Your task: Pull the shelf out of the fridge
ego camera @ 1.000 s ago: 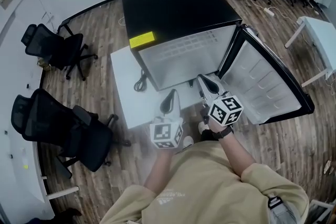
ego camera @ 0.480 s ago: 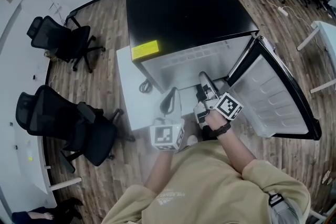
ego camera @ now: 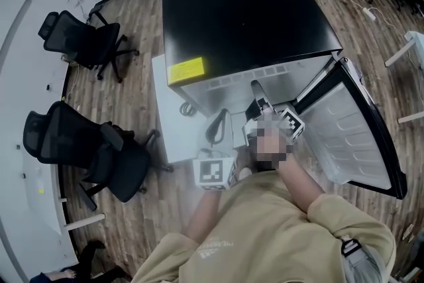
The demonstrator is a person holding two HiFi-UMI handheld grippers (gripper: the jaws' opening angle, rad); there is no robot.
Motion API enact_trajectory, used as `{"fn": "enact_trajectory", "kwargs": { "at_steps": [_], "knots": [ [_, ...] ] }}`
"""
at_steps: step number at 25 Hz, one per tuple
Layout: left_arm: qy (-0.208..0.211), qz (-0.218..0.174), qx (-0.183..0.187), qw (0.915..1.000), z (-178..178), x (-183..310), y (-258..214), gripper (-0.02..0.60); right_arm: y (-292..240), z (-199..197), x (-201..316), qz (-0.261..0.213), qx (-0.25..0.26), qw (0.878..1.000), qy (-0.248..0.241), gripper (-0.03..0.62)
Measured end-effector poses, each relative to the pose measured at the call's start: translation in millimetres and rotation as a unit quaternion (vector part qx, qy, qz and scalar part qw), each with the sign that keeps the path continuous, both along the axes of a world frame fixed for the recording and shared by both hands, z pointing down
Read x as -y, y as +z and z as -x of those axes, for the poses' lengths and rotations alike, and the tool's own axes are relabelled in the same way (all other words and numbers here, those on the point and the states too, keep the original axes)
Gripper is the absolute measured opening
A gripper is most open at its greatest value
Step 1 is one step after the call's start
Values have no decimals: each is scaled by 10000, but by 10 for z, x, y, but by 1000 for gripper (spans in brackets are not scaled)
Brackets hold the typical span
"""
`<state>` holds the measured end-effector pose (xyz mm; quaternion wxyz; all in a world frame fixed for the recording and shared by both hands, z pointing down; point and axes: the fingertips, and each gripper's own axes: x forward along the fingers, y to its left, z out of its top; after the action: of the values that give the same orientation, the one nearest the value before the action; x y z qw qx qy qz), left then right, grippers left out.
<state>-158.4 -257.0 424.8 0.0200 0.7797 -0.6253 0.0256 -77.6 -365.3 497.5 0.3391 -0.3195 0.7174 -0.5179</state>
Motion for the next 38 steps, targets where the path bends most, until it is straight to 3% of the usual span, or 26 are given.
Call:
{"fn": "enact_trajectory", "kwargs": {
  "at_steps": [7, 13, 19, 21, 24, 27, 31, 35, 38],
  "knots": [
    [-144, 110, -27, 9998, 60, 78, 120, 2, 14, 26, 344, 103, 332, 9994, 52, 241],
    [-323, 253, -381, 9984, 134, 93, 198, 2, 86, 97, 636, 410, 778, 9961, -10, 241],
    [-409, 6, -435, 9982, 169, 90, 106, 2, 33, 193, 941, 404, 975, 9944, 52, 241],
    [-418, -79, -426, 9982, 168, 94, 72, 2, 18, 188, 973, 353, 993, 9943, 171, 195],
    [-434, -120, -374, 9983, 153, 115, 66, 2, 6, 189, 976, 288, 1042, 9939, 210, 181],
    [-404, -107, -356, 9985, 122, 121, 72, 2, -10, 191, 978, 323, 1055, 9936, 224, 97],
    [-386, -103, -364, 9985, 88, 99, 80, 2, 7, 184, 973, 400, 1056, 9934, 221, 86],
    [-382, -5, -466, 9982, 70, 78, 137, 2, 78, 153, 965, 890, 1658, 9815, 352, 54],
    [-349, 57, -524, 9980, 60, 38, 152, 2, 88, 153, 944, 966, 1689, 9797, 488, 46]
  ]
}}
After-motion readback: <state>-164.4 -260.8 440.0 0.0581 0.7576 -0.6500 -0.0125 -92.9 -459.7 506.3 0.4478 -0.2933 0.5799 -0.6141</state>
